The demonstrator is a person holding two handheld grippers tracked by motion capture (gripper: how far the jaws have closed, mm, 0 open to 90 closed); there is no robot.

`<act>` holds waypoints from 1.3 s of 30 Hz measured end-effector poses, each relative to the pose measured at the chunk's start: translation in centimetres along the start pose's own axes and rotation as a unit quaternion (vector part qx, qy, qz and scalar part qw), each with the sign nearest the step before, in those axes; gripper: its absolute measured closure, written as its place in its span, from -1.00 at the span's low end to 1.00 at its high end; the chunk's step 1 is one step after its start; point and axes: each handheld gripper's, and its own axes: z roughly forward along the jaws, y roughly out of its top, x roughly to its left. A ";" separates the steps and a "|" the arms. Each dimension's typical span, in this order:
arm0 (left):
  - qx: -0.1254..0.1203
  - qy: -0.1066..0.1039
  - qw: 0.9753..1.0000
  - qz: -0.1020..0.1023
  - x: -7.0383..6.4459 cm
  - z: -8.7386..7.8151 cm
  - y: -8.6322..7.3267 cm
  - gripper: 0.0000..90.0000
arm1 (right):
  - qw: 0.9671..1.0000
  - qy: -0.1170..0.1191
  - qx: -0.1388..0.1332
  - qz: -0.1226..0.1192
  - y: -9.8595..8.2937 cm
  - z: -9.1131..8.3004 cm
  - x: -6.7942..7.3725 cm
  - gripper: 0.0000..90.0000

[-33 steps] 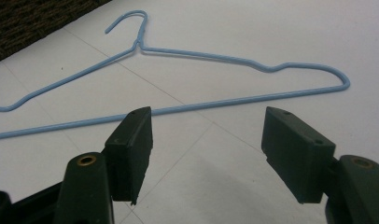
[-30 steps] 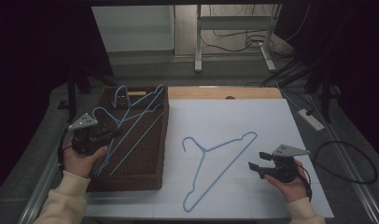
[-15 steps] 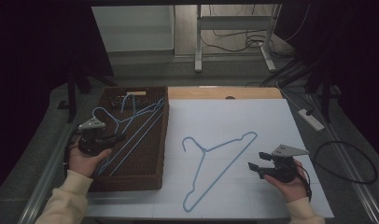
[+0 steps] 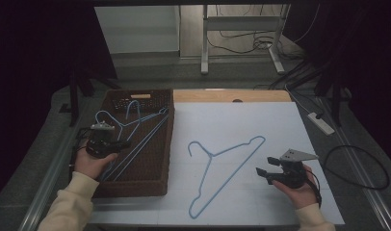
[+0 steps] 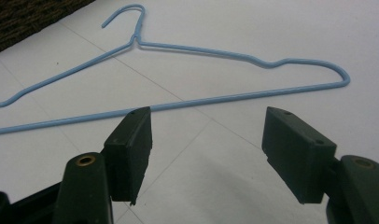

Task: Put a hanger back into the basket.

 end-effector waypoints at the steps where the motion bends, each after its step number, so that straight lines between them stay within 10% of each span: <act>1: 0.004 0.002 1.000 -0.005 0.1 0.0 0.0 0.92 | 1.000 0.000 0.000 0.000 0.0 0.0 0.0 -0.24; 13: 0.063 0.068 0.995 -0.041 1.8 1.1 -0.1 0.90 | 1.000 -0.001 0.006 -0.001 0.0 0.2 0.0 -0.24; 21: 0.013 0.110 0.994 -0.011 1.1 0.2 0.0 0.30 | 1.000 0.001 0.005 -0.001 -0.1 0.1 0.0 -0.25; 28: -0.071 0.071 0.995 0.011 -0.6 -2.0 -0.2 -0.02 | 1.000 0.001 0.007 -0.001 -0.1 0.2 0.0 -0.25; 39: -0.143 -0.009 0.988 0.051 -4.6 -4.6 -0.9 -0.16 | 1.000 0.003 0.008 -0.002 0.0 0.2 0.0 -0.25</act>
